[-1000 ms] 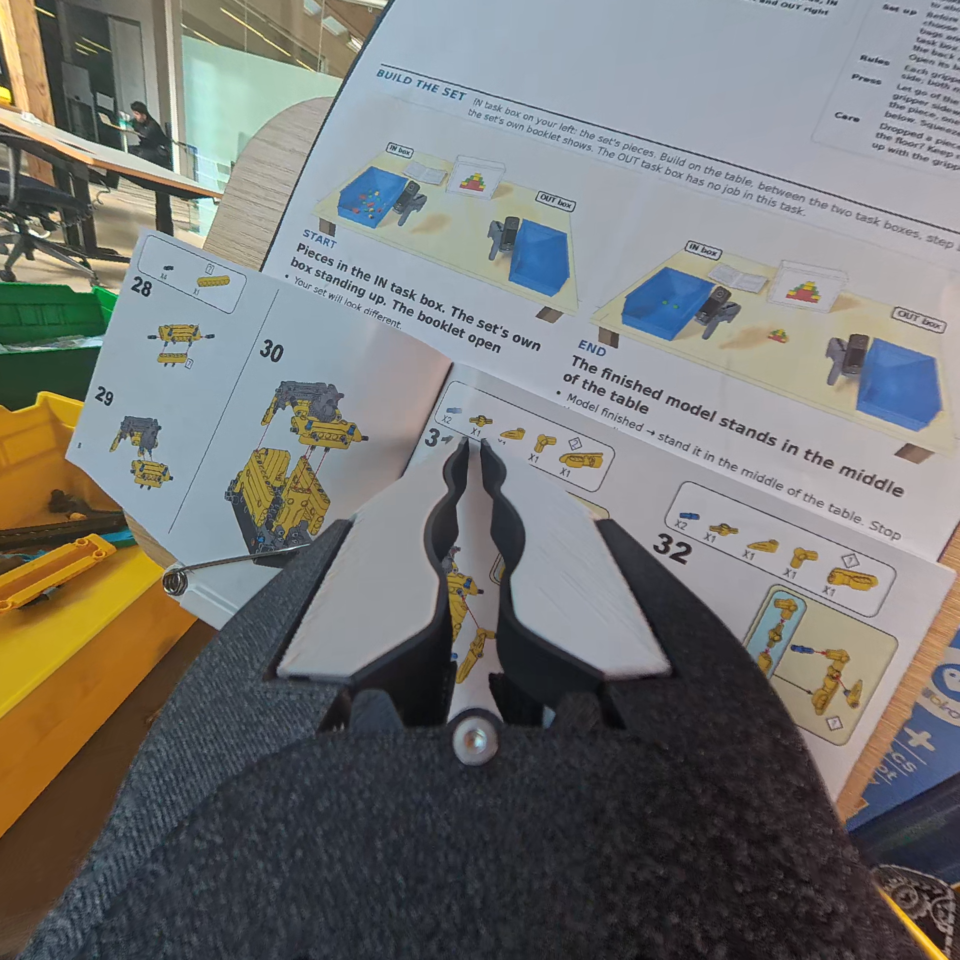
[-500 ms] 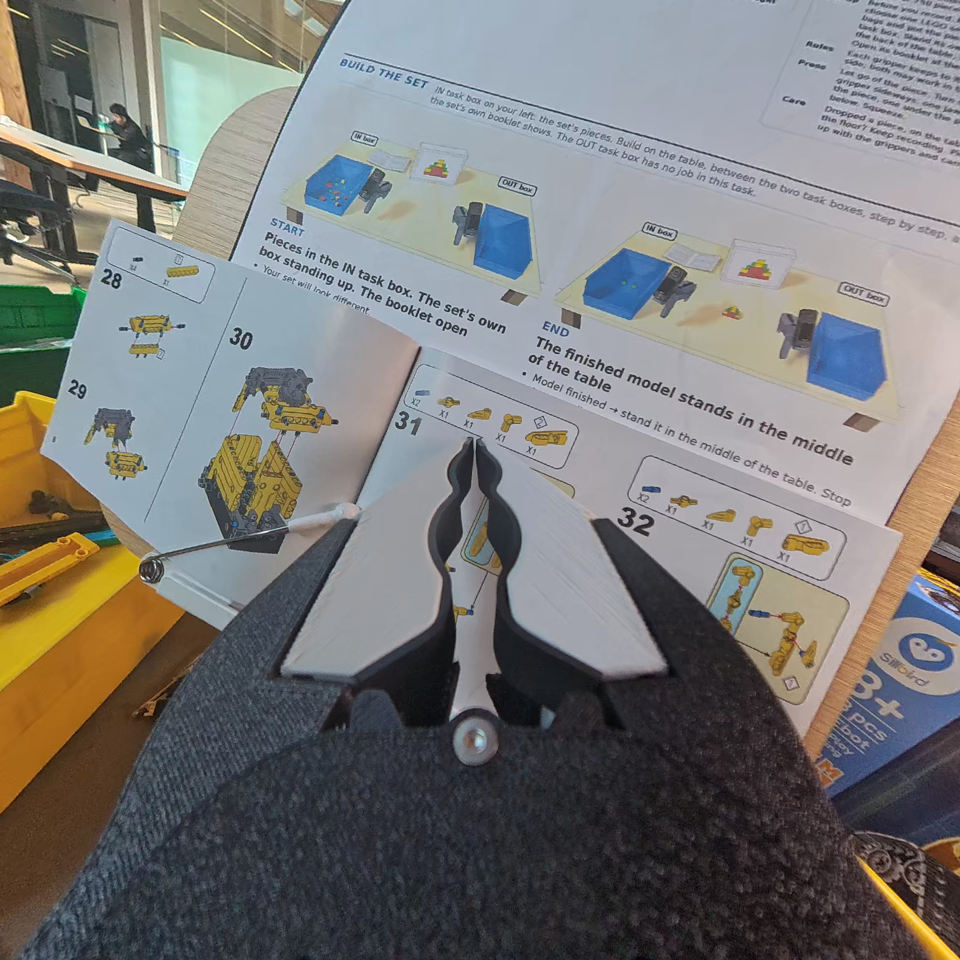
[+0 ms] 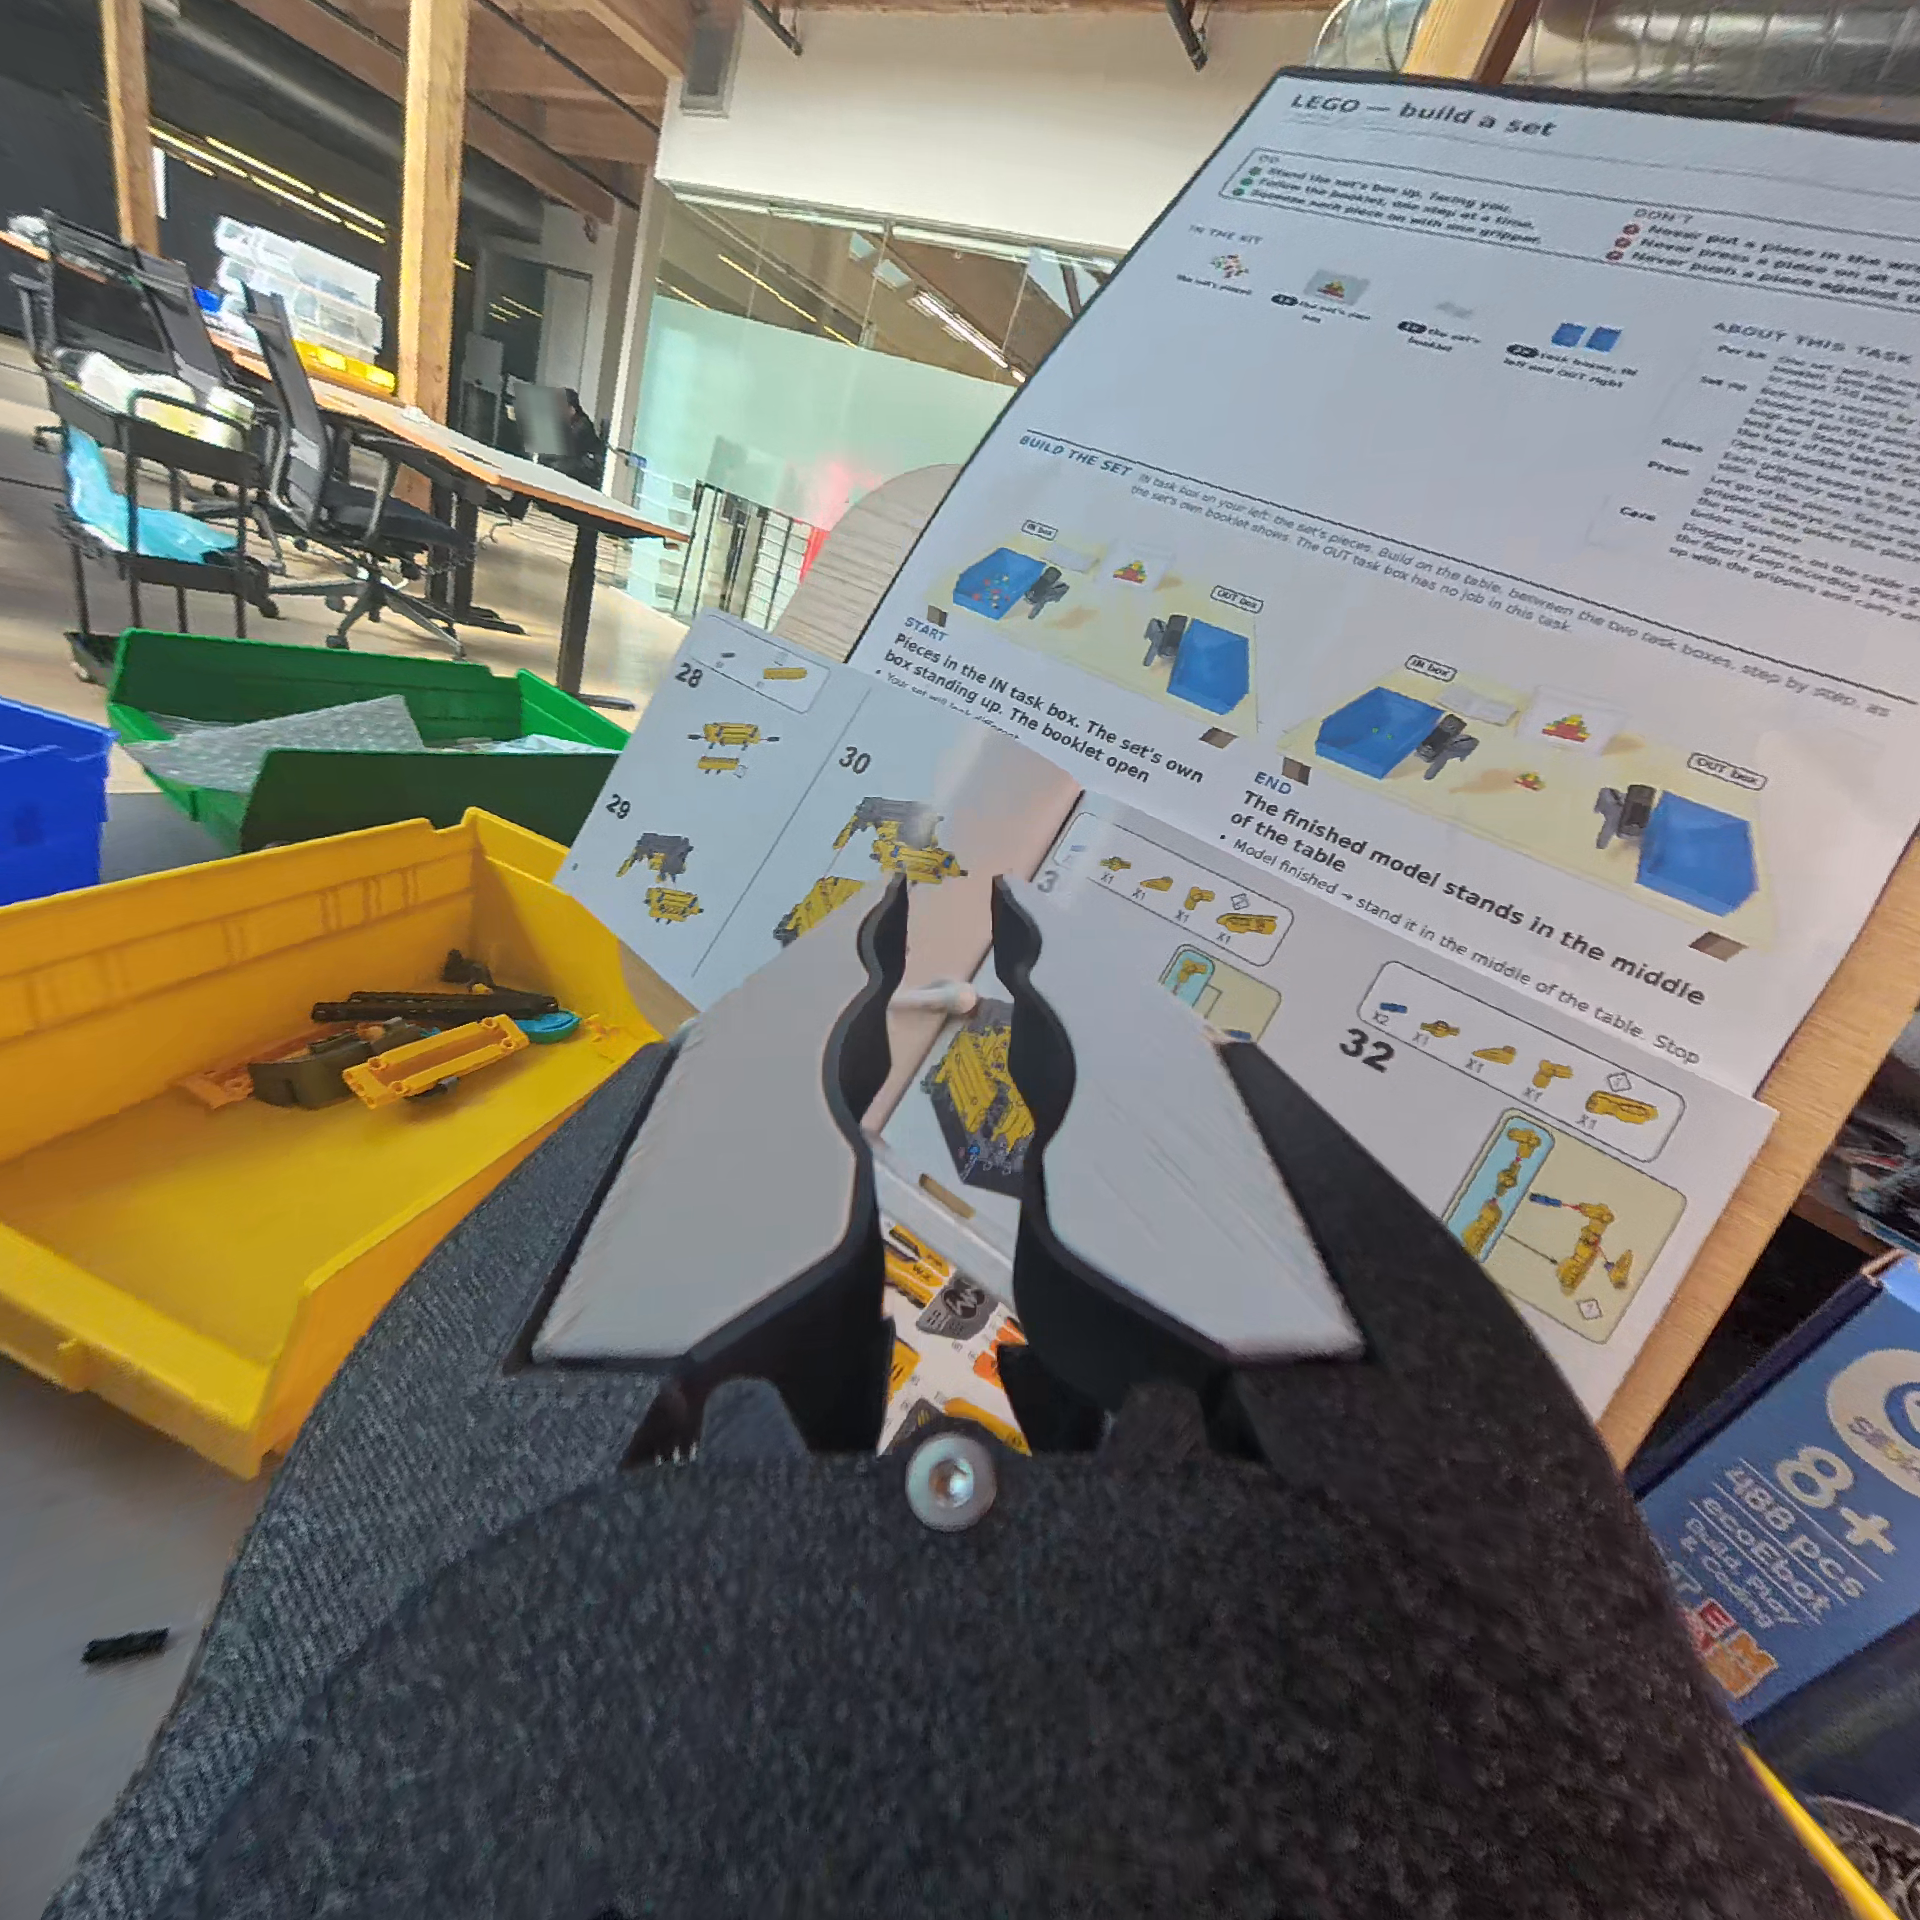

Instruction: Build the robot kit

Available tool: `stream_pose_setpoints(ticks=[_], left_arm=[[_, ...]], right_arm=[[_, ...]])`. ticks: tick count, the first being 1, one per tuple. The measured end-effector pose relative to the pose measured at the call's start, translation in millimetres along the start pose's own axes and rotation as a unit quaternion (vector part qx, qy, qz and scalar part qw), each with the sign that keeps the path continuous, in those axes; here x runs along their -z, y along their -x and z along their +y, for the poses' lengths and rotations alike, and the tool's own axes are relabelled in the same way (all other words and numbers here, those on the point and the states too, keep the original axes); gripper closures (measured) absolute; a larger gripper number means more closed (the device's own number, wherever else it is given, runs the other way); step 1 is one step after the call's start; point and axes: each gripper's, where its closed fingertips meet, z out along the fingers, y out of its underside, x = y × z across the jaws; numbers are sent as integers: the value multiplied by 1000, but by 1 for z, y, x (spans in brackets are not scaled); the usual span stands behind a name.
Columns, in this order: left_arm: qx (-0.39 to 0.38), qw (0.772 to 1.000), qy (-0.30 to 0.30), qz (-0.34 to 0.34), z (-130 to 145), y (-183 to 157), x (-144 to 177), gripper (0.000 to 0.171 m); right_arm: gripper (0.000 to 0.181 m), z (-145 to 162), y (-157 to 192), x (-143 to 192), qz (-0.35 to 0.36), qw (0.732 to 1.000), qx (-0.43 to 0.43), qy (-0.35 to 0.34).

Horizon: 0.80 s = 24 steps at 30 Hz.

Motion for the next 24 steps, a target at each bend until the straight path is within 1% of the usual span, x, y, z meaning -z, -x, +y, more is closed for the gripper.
stream_pose_setpoints(ticks=[3,6,8,10,12,15,17,20,22,24], left_arm=[[-2,1000,-1,0,-1,-1,0,146],[-1,1000,-3,1,-2,-1,1,146],[-1,1000,-3,-1,-2,-1,1,146],[-2,1000,-1,-3,0,1,1,146],[-1,1000,3,-6,2,2,0,147],[5,1000,12,-2,5,2,-1,149],[6,1000,16,-1,6,1,-2,149],[-6,1000,26,-3,11,-1,-6,149],[-15,999,36,-6,16,-1,-9,149],[-23,999,44,-9,20,-2,-11,149]], right_arm=[[166,12,23,24,-36,998,3,44],[166,49,46,52,-68,988,36,137],[166,73,57,77,-78,978,46,189],[167,77,61,109,-68,975,41,206],[167,64,56,145,-43,977,31,206],[167,33,24,207,25,979,27,202],[166,25,-6,249,69,974,22,215],[163,43,-54,309,123,955,25,269],[163,65,-81,346,148,938,22,314],[163,92,-103,378,158,918,17,364]])
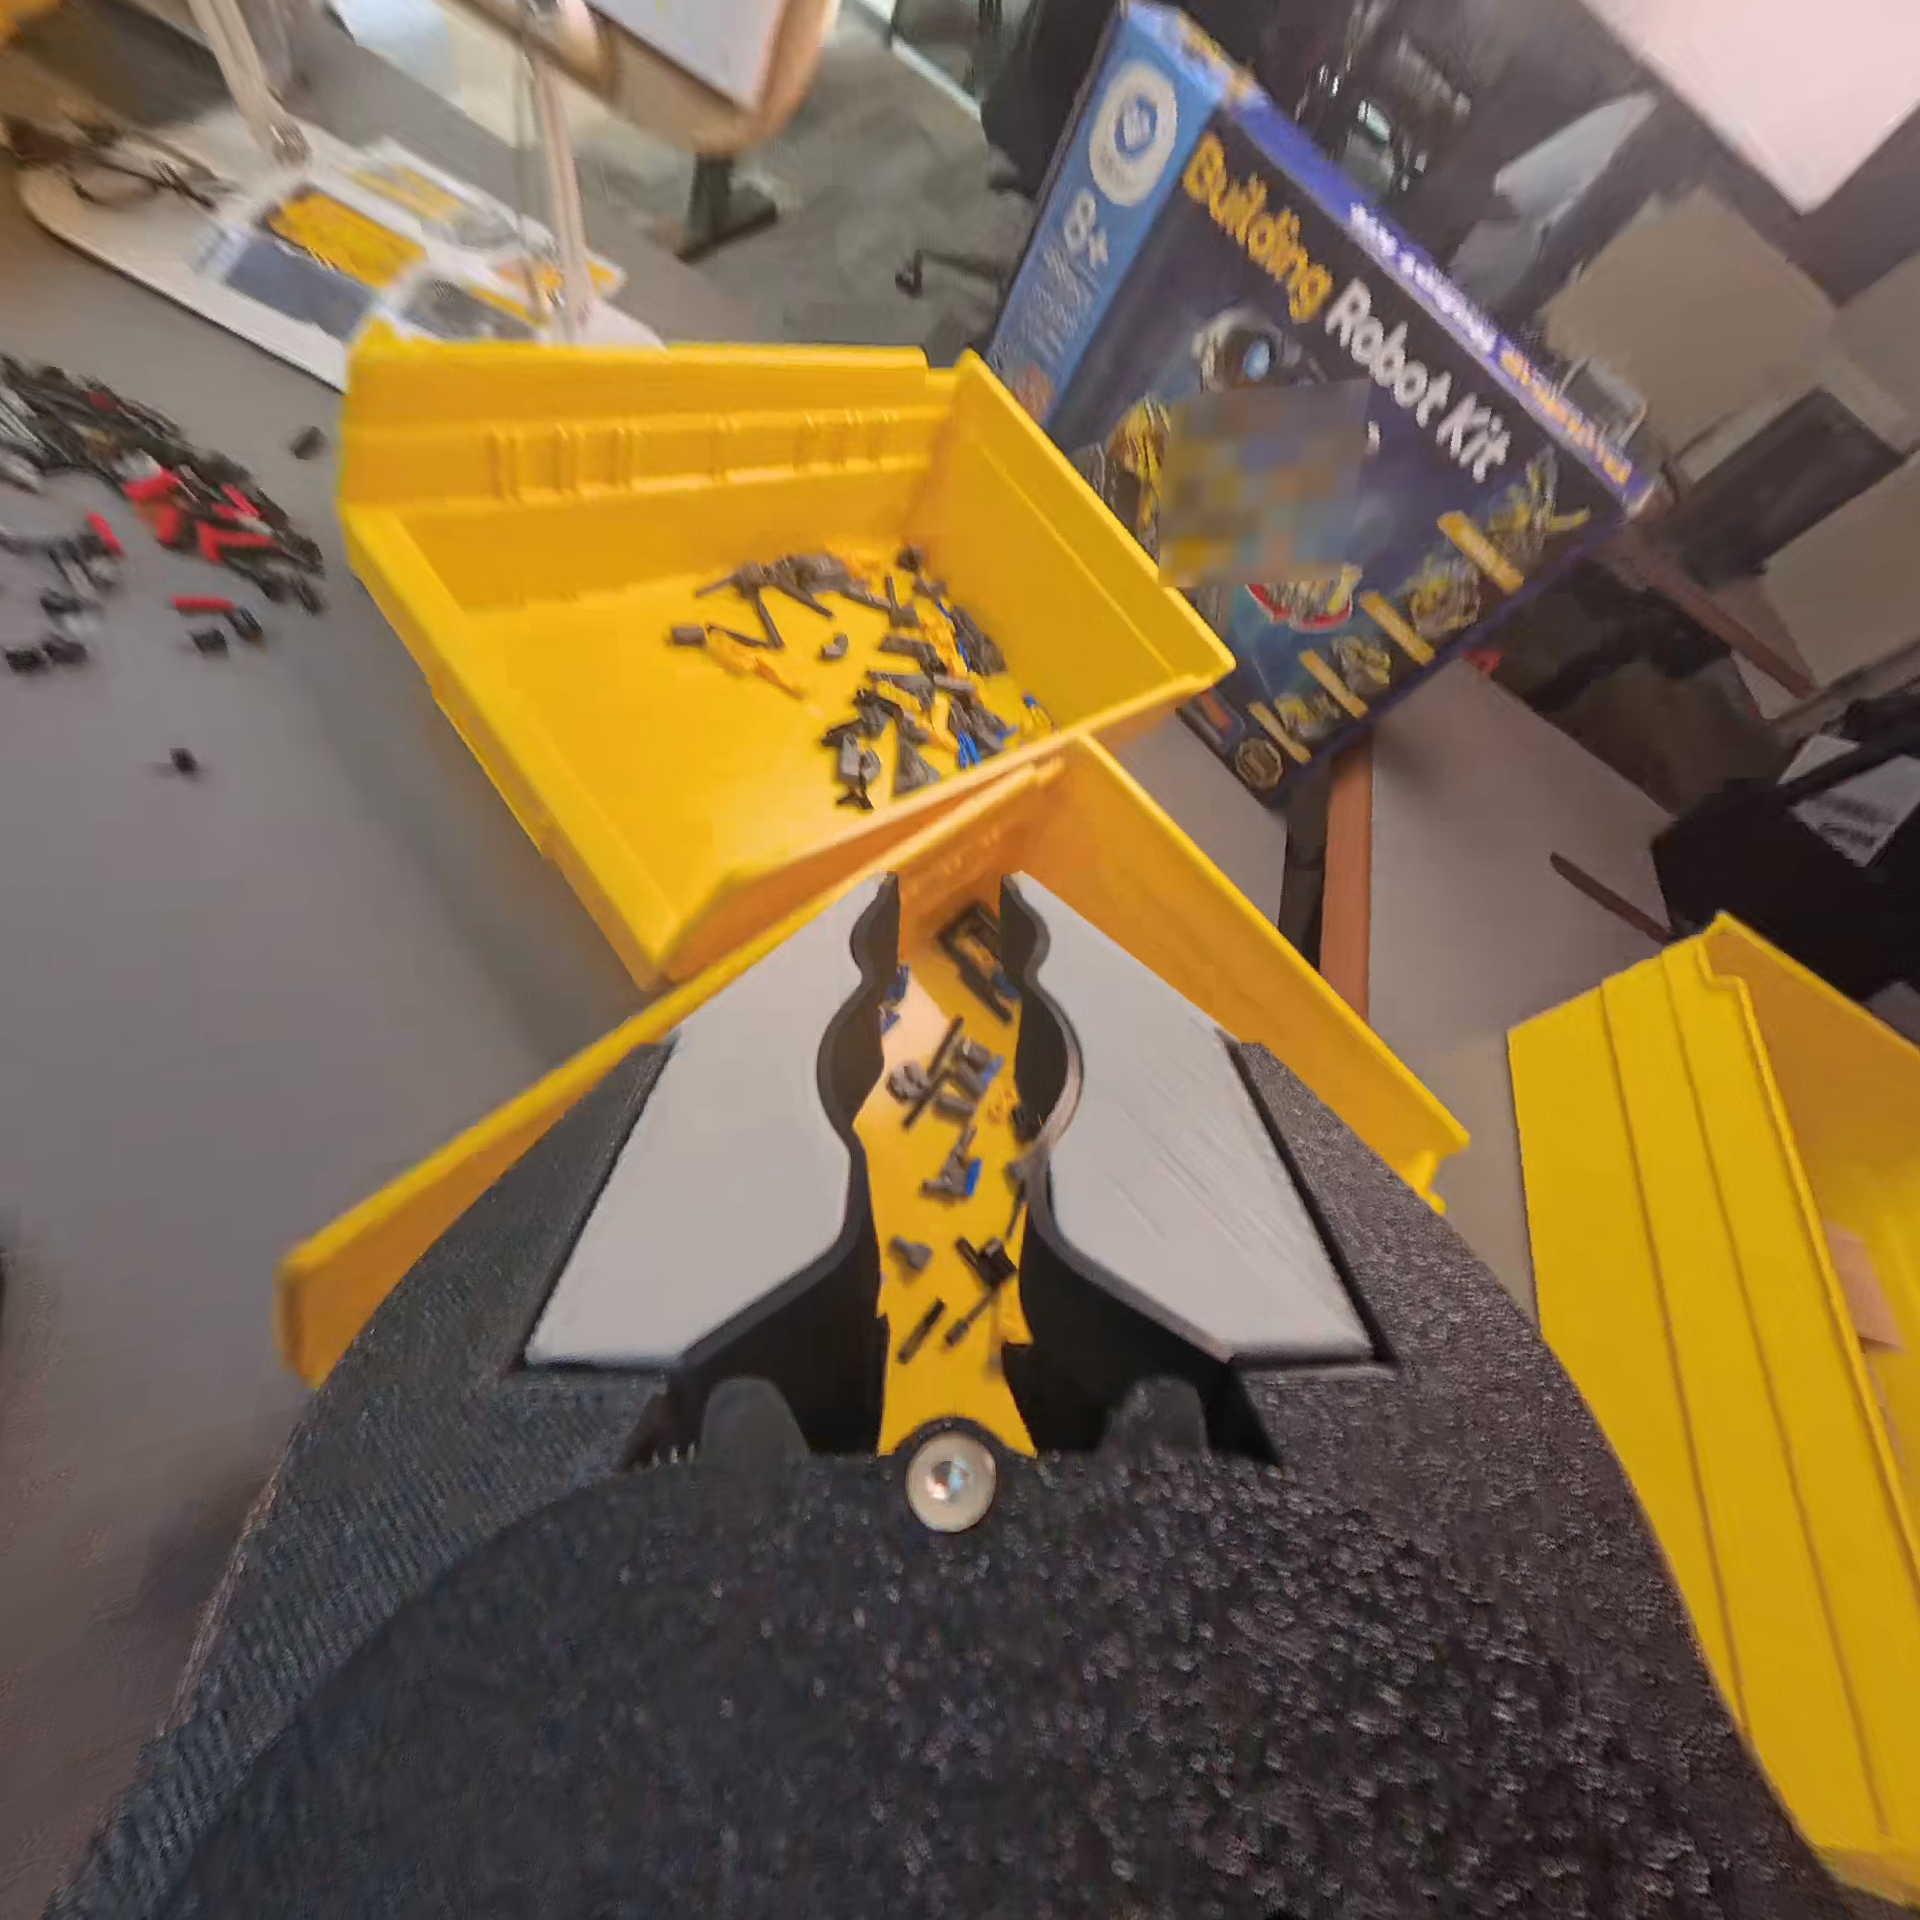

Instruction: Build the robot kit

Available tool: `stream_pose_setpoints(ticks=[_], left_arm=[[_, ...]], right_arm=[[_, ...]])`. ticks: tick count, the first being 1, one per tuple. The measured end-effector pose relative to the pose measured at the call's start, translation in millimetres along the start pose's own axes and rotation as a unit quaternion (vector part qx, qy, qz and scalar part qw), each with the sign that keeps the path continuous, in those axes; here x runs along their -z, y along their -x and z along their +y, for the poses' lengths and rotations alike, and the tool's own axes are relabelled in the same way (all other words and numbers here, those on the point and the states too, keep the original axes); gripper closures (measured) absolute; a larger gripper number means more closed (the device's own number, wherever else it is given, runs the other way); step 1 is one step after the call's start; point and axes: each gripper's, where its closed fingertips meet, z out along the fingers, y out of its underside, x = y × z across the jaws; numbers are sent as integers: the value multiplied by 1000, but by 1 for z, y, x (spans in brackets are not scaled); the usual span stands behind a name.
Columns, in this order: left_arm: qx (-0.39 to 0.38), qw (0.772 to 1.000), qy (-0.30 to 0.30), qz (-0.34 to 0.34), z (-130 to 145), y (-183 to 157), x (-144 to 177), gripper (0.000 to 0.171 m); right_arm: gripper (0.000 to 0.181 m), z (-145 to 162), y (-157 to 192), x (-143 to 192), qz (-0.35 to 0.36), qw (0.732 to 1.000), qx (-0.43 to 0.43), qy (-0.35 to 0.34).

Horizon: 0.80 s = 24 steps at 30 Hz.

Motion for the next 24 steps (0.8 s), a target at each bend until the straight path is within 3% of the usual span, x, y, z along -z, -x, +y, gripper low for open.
stream_pose_setpoints(ticks=[4,7,15,24], left_arm=[[-11,1000,10,-11,4,1,-3,149],[-23,1000,13,-16,5,0,-4,149],[-50,998,31,-28,10,-3,-7,150],[-55,997,36,-40,12,-1,-8,150]], right_arm=[[163,66,-30,-14,-13,996,-9,91],[163,94,-35,-27,-38,991,-10,130],[164,114,-28,-57,-106,976,37,186],[165,142,14,-68,-251,925,103,265]])
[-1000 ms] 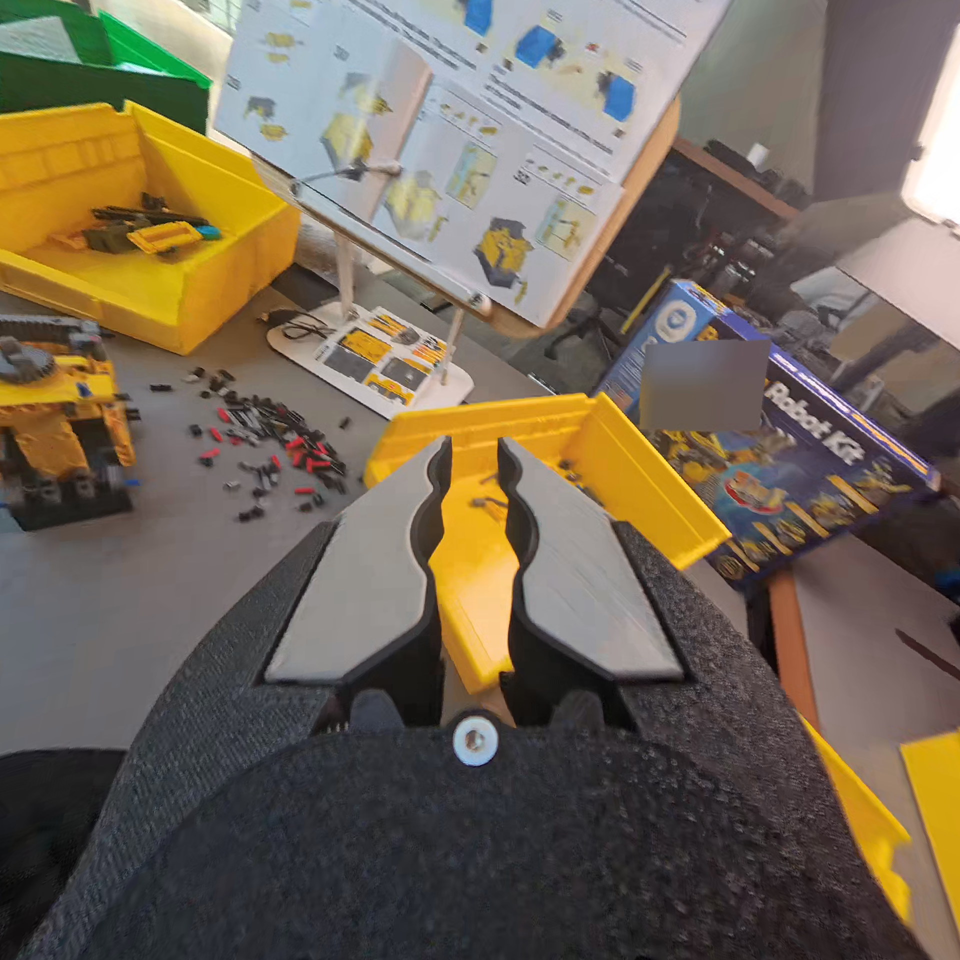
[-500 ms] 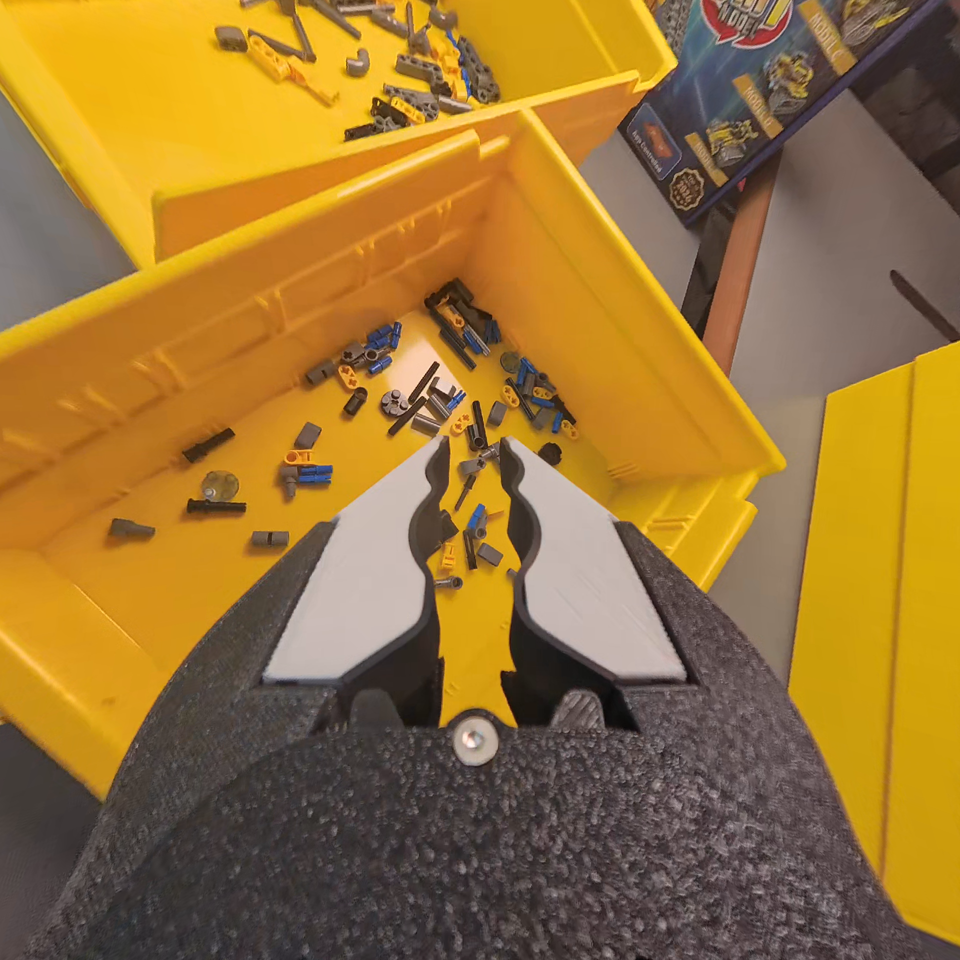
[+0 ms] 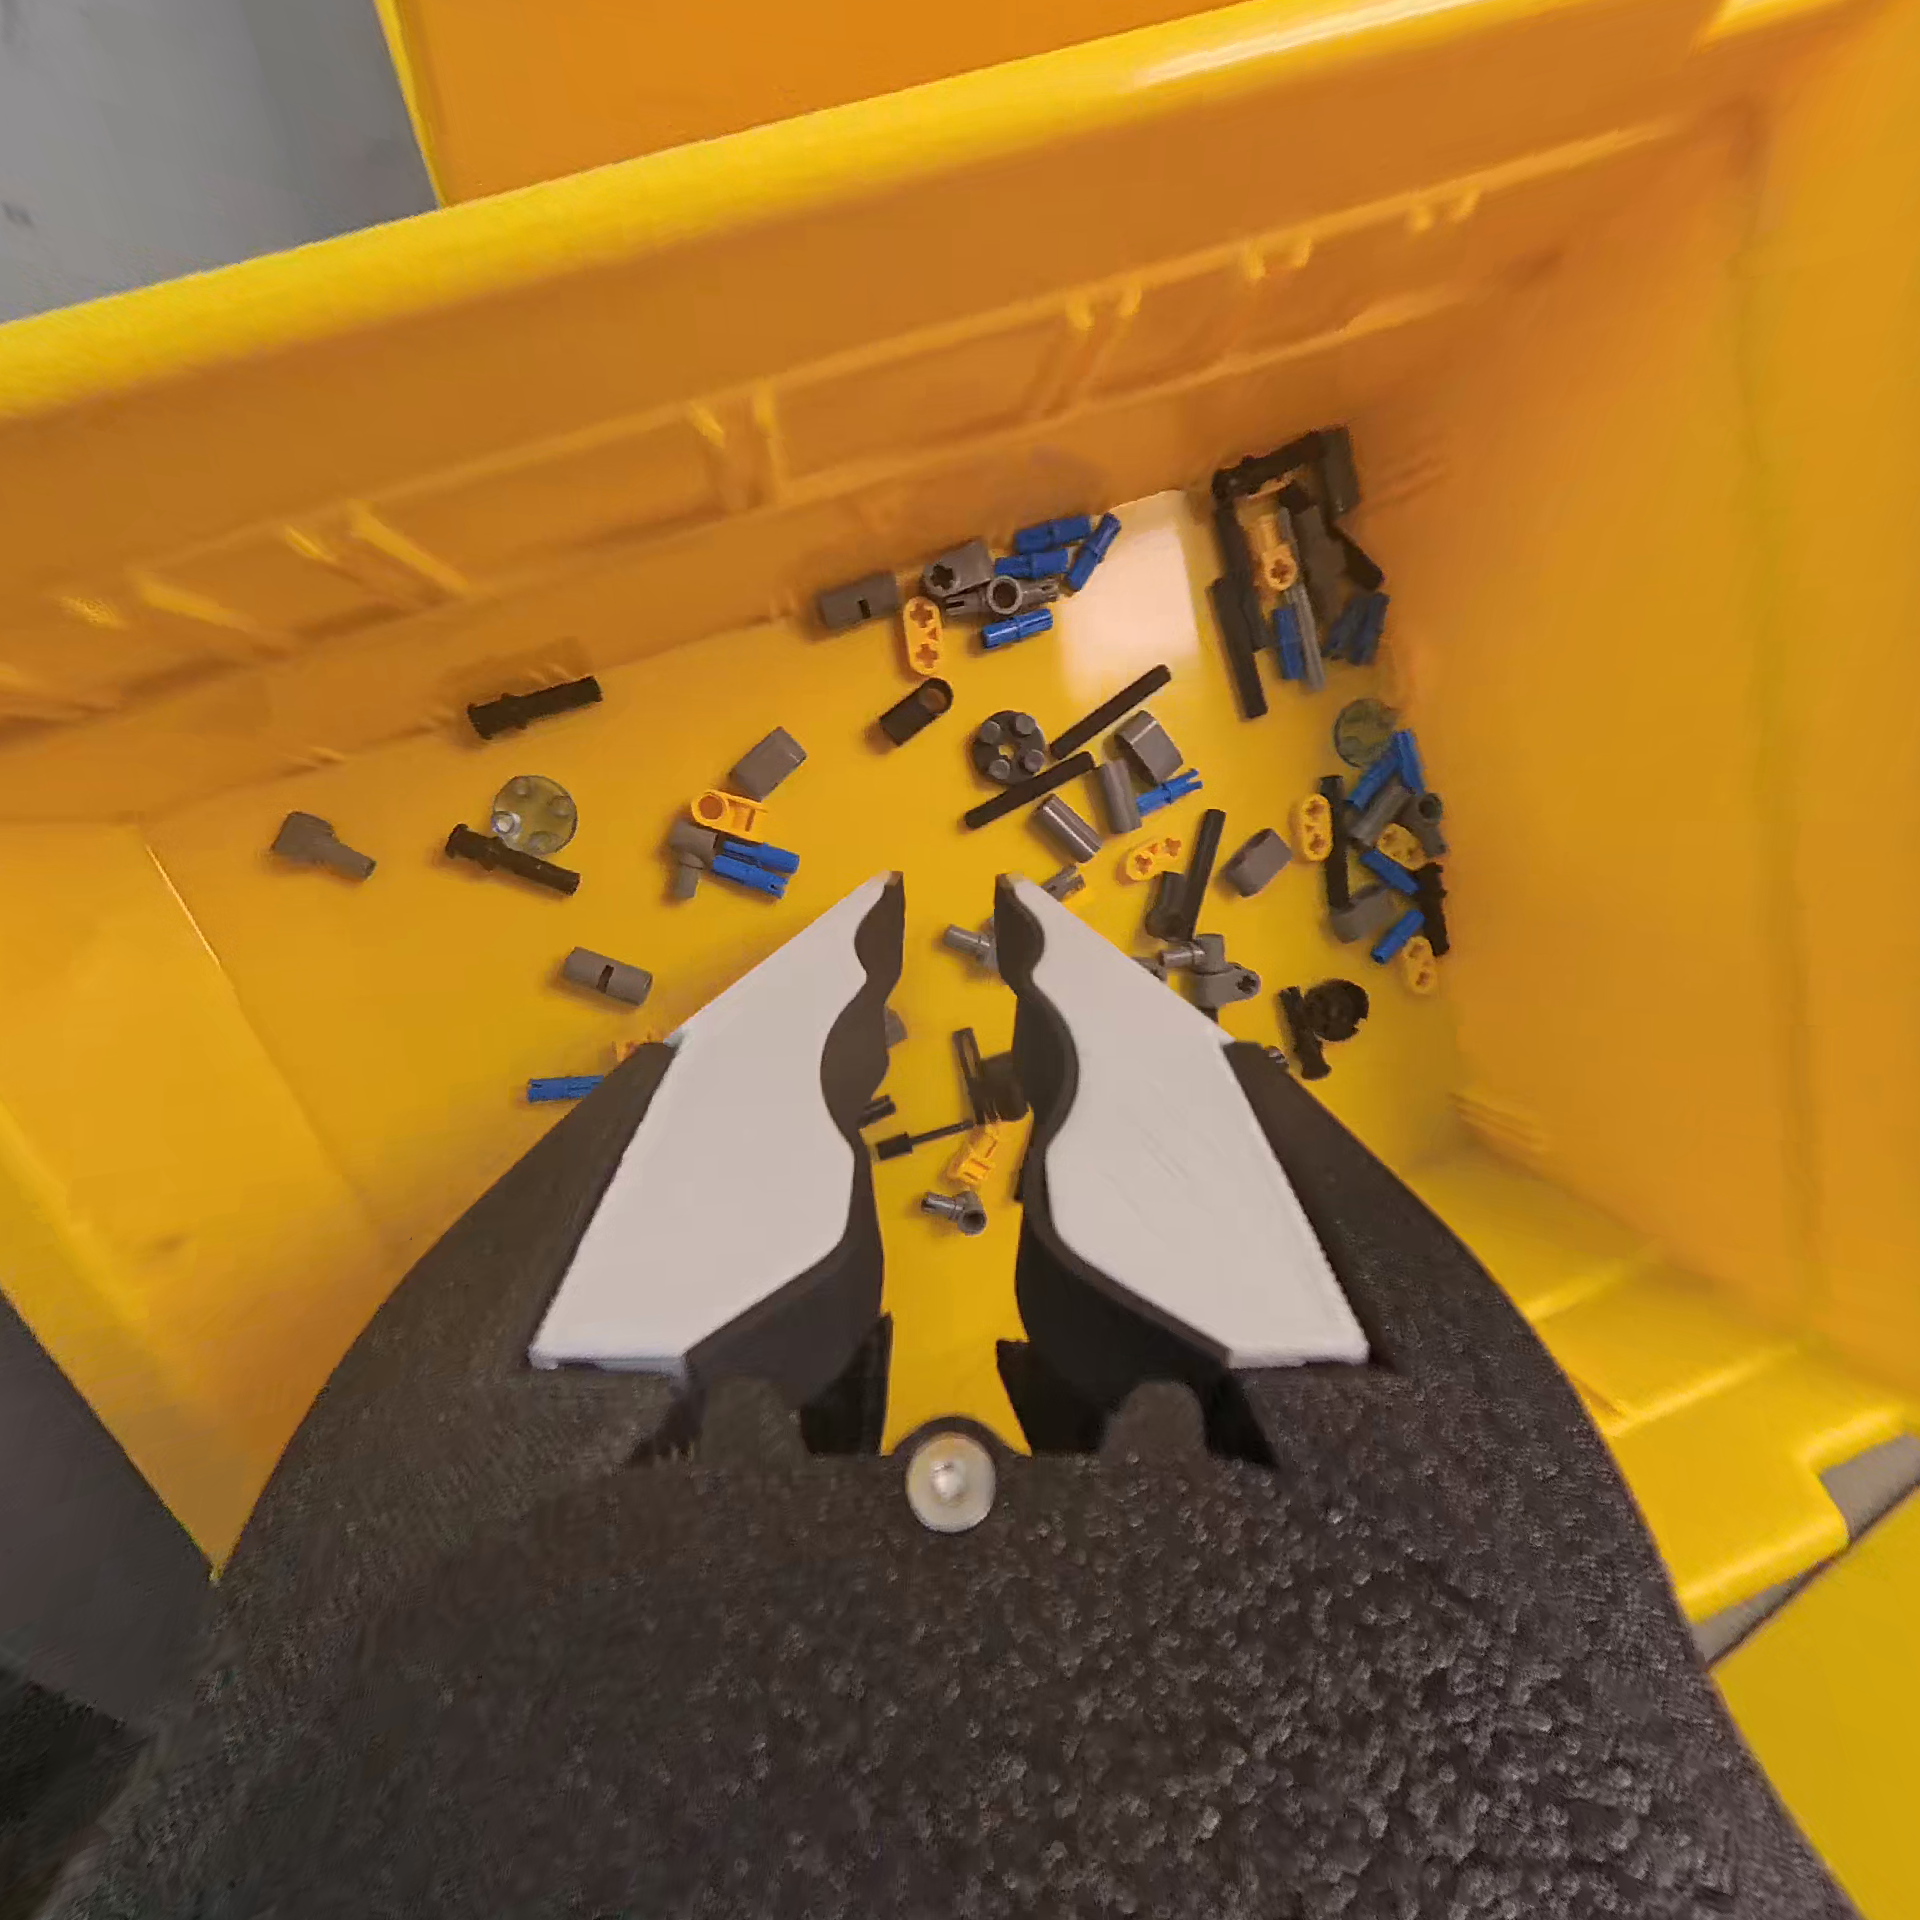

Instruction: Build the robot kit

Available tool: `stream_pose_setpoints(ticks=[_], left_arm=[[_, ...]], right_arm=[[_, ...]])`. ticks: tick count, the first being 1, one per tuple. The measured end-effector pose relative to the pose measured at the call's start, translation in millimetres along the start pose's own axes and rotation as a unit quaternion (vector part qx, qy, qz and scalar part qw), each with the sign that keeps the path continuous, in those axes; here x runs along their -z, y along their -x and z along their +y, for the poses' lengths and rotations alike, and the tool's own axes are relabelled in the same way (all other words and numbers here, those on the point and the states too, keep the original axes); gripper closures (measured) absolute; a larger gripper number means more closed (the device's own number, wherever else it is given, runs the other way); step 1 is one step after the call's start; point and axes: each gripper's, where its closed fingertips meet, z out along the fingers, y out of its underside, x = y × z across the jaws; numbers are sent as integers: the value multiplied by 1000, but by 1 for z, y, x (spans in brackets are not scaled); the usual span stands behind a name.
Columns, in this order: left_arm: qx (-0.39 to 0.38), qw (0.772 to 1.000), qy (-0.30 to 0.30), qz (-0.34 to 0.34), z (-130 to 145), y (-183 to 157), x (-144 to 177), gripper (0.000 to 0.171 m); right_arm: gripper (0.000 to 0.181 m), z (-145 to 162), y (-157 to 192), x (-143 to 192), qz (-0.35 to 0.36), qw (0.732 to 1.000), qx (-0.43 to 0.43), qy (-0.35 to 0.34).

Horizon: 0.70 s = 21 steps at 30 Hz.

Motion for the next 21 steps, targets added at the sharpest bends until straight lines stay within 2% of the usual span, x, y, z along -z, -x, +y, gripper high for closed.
stream_pose_setpoints(ticks=[2,6,11,21], left_arm=[[-3,1000,3,-1,1,0,-1,150],[-11,1000,8,-5,2,-1,-1,150],[-20,1000,15,-11,4,-2,-2,150],[-28,999,23,-16,6,-2,-4,150]], right_arm=[[166,-1,4,-7,-7,1000,23,15],[166,4,29,-15,-72,992,101,35],[162,6,39,-13,-98,981,166,36],[160,6,42,-17,-142,966,208,53]])
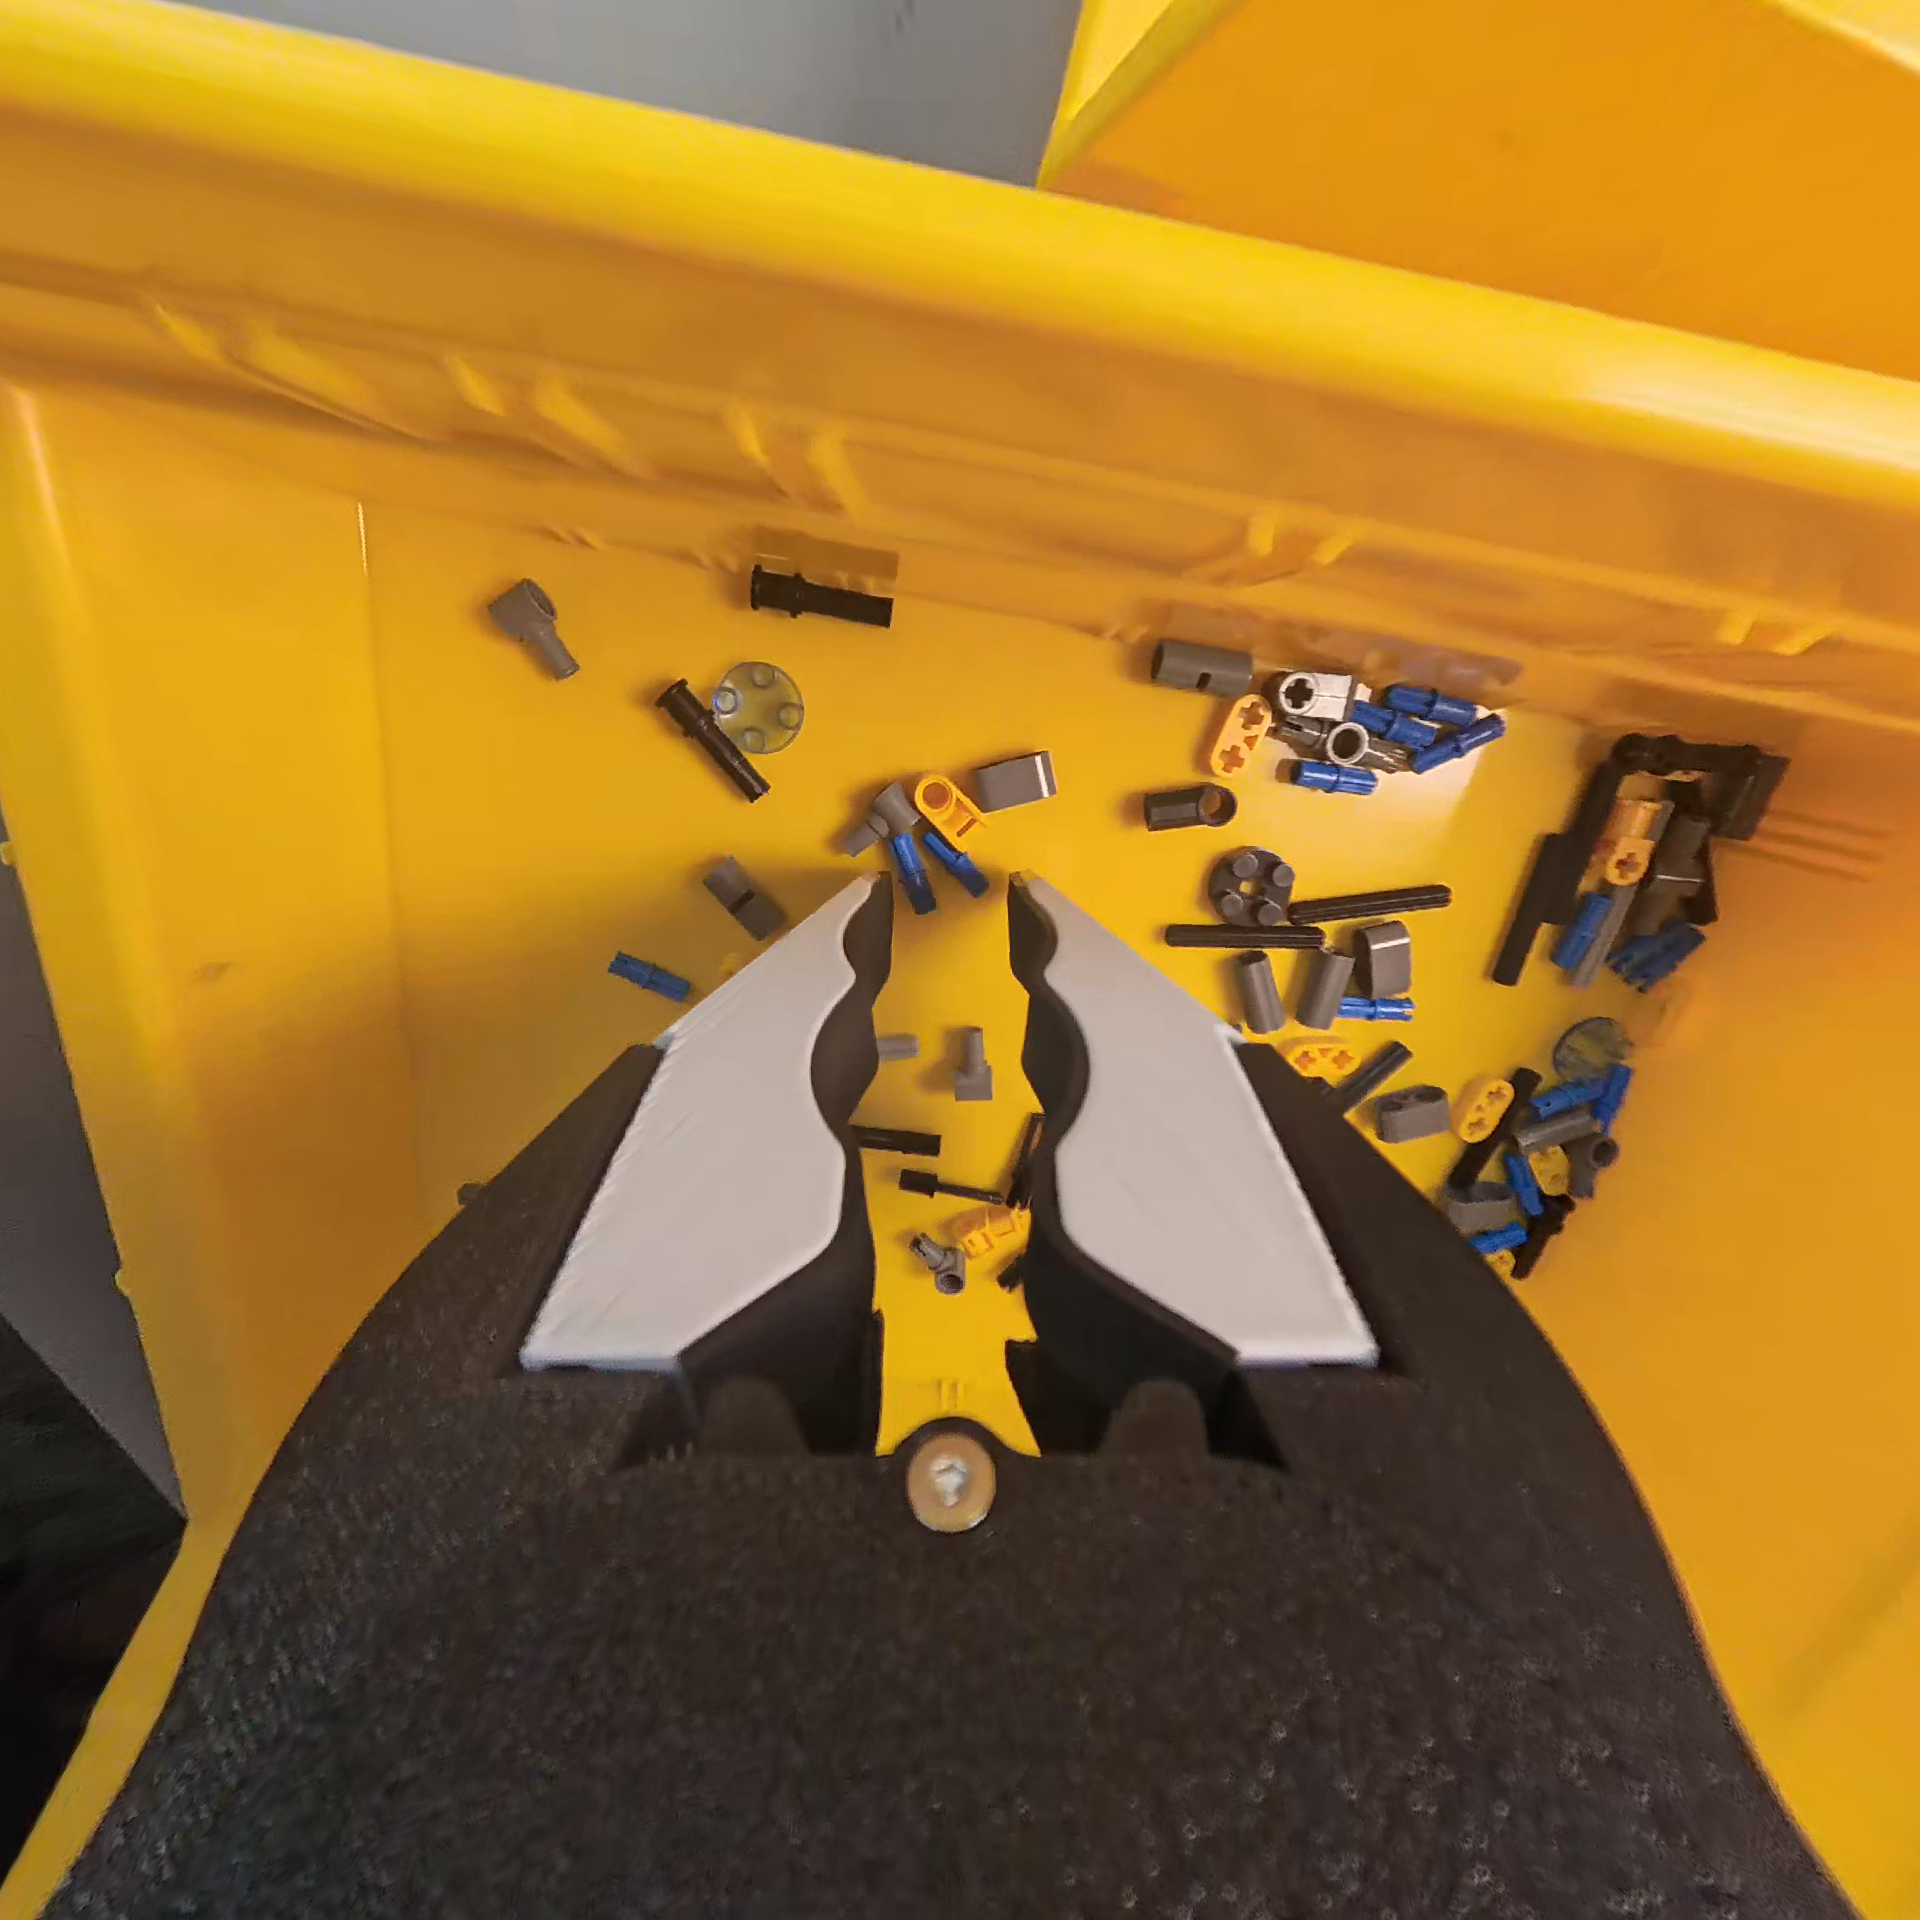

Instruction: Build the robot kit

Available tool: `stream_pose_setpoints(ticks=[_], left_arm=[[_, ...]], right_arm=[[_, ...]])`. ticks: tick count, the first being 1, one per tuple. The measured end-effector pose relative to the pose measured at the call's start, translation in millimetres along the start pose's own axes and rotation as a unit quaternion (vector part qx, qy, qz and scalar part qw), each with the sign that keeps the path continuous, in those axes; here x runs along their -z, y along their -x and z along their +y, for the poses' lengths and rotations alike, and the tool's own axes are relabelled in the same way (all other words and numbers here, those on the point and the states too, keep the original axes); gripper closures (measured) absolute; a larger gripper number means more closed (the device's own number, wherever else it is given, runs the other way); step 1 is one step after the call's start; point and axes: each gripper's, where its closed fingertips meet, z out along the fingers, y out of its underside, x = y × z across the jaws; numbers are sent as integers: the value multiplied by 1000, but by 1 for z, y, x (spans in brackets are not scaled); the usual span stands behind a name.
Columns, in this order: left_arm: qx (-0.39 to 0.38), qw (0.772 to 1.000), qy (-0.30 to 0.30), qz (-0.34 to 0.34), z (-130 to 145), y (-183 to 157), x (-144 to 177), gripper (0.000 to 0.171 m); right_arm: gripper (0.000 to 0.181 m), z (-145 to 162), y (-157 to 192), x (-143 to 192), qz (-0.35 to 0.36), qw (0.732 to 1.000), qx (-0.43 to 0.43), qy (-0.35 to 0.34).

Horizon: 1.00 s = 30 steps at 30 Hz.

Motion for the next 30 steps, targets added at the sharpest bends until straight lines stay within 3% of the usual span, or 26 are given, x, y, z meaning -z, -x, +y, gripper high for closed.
stream_pose_setpoints(ticks=[8,21,26,30], left_arm=[[-3,1000,3,-2,1,0,-1,150],[-5,1000,1,3,0,-2,0,150],[-7,1000,-2,4,0,-2,0,150],[-7,1000,1,10,0,-4,-1,150]], right_arm=[[169,1,-1,-4,-22,1000,17,9],[170,1,3,-1,26,999,35,8],[170,-6,2,21,40,999,19,-20],[170,-38,9,61,53,996,18,-72]])
